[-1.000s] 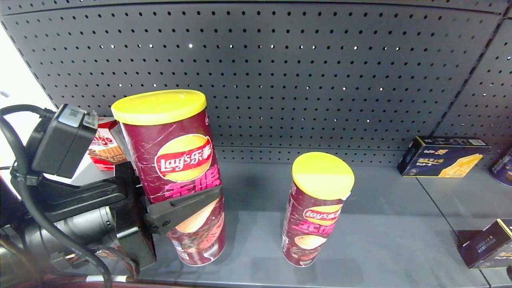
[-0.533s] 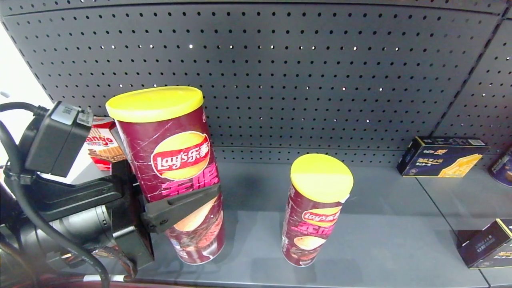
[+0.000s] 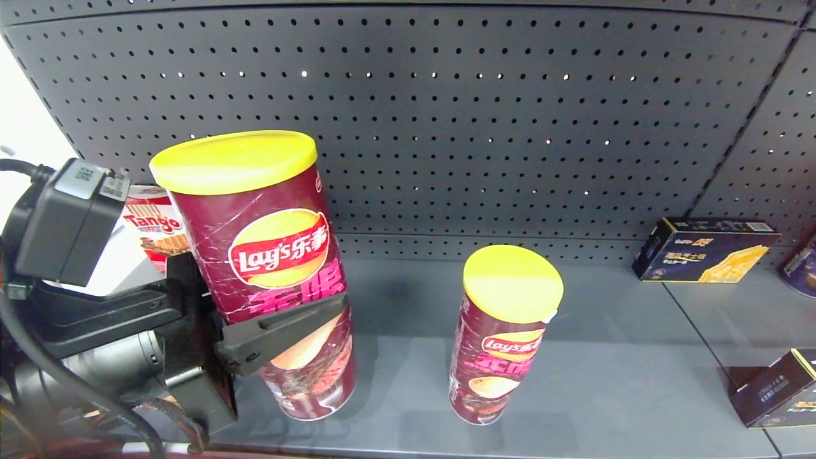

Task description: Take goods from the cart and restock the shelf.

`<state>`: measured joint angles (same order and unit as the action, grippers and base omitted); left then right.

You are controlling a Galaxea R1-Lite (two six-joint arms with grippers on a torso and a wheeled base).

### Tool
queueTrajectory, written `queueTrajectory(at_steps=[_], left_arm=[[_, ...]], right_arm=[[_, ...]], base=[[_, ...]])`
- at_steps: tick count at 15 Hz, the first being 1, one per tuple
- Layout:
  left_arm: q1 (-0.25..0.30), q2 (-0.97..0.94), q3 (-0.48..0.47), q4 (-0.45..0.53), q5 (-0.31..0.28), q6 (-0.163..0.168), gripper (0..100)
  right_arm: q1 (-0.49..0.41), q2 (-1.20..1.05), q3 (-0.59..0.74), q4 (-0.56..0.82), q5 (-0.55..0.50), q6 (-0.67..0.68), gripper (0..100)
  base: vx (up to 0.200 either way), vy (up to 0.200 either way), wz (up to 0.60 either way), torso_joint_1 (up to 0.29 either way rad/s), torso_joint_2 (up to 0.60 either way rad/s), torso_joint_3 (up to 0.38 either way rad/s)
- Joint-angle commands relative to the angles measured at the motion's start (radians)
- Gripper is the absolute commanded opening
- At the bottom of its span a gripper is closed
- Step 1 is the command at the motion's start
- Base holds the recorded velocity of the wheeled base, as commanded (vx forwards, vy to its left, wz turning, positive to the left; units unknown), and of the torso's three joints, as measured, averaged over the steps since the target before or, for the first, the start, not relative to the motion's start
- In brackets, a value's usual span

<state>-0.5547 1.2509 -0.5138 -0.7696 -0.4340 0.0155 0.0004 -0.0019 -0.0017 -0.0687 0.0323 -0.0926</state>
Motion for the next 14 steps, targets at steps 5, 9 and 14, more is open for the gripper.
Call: queueTrajectory(at_steps=[5,9,14], left_arm=[[0.001,-0.01,0.0,0.0,-0.002,0.001,0],[-0.001,-0.004,-0.008,-0.004,-0.005,0.001,0],[0.006,-0.001,-0.029,0.004,-0.003,-0.002,0]], right_arm=[[0.001,0.002,0.002,0.009,-0.172,0.096,100],[0.0,0.002,-0.001,0.076,-0.009,0.089,100],[0.0,0.002,0.0,0.072,-0.011,0.091,100]], base=[[0.0,0.0,0.0,0.0,0.0,0.0],[0.0,0.0,0.0,0.0,0.0,0.0],[0.0,0.0,0.0,0.0,0.0,0.0]])
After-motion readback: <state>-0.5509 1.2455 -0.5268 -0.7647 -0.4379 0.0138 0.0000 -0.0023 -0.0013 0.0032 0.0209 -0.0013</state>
